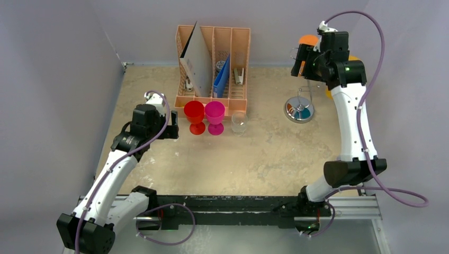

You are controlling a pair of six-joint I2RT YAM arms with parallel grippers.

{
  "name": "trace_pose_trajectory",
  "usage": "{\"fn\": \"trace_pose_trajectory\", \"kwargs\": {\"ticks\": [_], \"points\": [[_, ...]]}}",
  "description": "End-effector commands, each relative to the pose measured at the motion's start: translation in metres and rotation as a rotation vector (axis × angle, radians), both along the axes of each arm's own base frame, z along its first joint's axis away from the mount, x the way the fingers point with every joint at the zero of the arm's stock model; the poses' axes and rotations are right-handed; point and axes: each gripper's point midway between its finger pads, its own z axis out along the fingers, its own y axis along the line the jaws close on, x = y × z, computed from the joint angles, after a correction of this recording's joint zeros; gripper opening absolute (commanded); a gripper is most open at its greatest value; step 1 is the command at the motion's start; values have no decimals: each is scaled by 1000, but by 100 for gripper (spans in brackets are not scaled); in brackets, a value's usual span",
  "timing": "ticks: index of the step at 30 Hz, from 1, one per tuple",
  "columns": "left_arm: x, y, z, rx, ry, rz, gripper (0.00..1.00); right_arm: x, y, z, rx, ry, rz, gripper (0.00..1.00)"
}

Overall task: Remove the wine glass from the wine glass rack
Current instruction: Adjust the wine rack at the center of the board.

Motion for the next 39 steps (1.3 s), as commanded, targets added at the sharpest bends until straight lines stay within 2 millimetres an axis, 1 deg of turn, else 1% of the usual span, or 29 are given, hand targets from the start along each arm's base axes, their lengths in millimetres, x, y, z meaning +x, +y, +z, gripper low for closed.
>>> {"fn": "trace_pose_trajectory", "kwargs": {"ticks": [1,5,12,14,17,20,25,28,31,36,39], "points": [[8,0,17,-3,-56,-3,99,7,17,22,65,-70,47,79],[8,1,17,-2,-57,-1,99,10,22,22,98,-67,50,80],[8,-1,16,-5,-52,-6,99,11,24,21,120,-65,36,80],[9,-1,16,-7,-52,-9,99,11,31,21,161,-61,46,81],[9,-2,16,-7,-51,-12,99,12,34,25,193,-71,42,81],[9,-2,16,-7,-51,-11,99,13,43,28,240,-70,64,81],[9,-1,16,-5,-51,-9,99,16,42,32,240,-78,57,81],[9,-1,16,-4,-52,-8,99,9,43,39,244,-87,70,81],[9,-1,17,-5,-54,-8,99,-2,43,47,238,-105,83,81],[8,-1,18,-6,-57,-9,99,-27,31,55,190,-135,69,81],[8,-1,18,-7,-57,-10,99,-44,21,58,151,-151,43,81]]}}
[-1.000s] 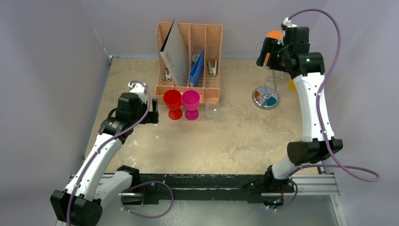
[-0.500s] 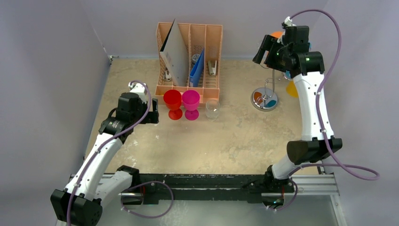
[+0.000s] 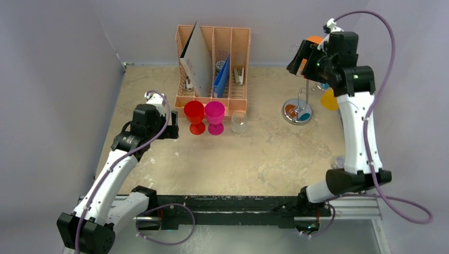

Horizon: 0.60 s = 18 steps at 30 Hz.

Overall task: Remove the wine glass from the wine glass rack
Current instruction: Adjust the wine rack at the center of the board.

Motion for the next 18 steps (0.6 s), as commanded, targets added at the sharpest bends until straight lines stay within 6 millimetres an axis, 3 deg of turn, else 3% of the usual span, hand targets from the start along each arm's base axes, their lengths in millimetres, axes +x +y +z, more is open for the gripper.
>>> {"fn": "trace_pose_trajectory", "kwargs": {"ticks": [1,5,8,10,18], "points": [[7,-1,19,-9,-61,-9,99,-37,-13,32,-52,-104,-20,81],[7,0,20,-7,-66,-8,99,-66,-62,45,-188,-168,-226,83],[6,1,22,-6,-73,-4,99,-84,-106,43,-283,-165,-390,85],[6,1,22,-5,-75,-5,99,-90,-122,37,-278,-129,-437,85],[6,0,22,-8,-73,-12,99,-74,-138,18,-59,-49,-499,81]]}}
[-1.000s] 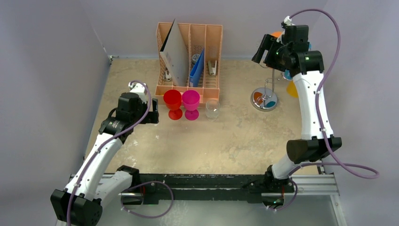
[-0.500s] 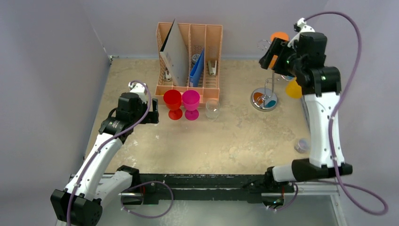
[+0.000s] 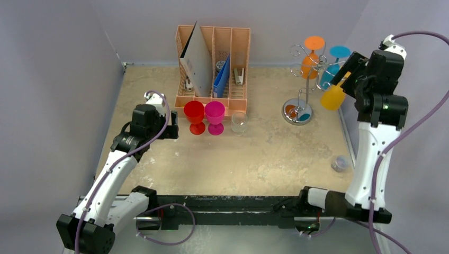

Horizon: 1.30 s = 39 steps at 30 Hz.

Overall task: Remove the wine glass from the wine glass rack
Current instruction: Adjust the wine rack at the center of the board, then pick up the wine glass from the wine rack.

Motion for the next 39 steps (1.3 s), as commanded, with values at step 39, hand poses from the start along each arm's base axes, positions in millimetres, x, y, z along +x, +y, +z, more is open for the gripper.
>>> {"fn": "trace_pose_trajectory", "kwargs": {"ticks": [39], "points": [[5,1,24,-3,-82,-8,99,96,-86,-43,598,-111,-12,40]]}}
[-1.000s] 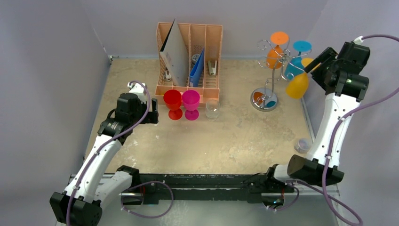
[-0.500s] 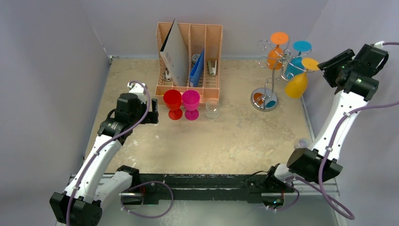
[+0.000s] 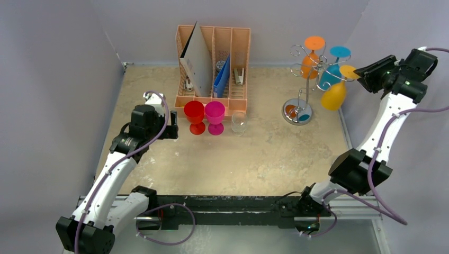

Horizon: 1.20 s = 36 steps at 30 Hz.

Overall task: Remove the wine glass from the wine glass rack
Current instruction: Pick up the wine glass from the wine rack.

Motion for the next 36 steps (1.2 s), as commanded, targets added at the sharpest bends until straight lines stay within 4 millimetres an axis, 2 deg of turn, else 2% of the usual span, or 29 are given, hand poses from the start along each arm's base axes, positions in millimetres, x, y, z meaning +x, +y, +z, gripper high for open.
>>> {"fn": "trace_pose_trajectory", "kwargs": {"ticks": [1,4,8,16,22,29,36], "points": [[6,0,20,-3,-66,-10,99,6,1,16,-3,-52,30,38],[6,-1,19,-5,-63,-15,99,6,-2,17,-27,-63,21,33],[6,-1,19,-7,-63,-17,99,4,2,16,-23,-71,26,32],[7,-2,19,-7,-61,-19,99,0,11,21,-10,-91,51,21],[7,-2,19,-9,-62,-20,99,-4,19,23,-13,-99,71,19],[6,-3,20,-11,-66,-23,99,-5,31,27,-25,-96,109,3],[6,-2,21,-9,-67,-19,99,-7,37,32,-29,-106,115,0]]}}
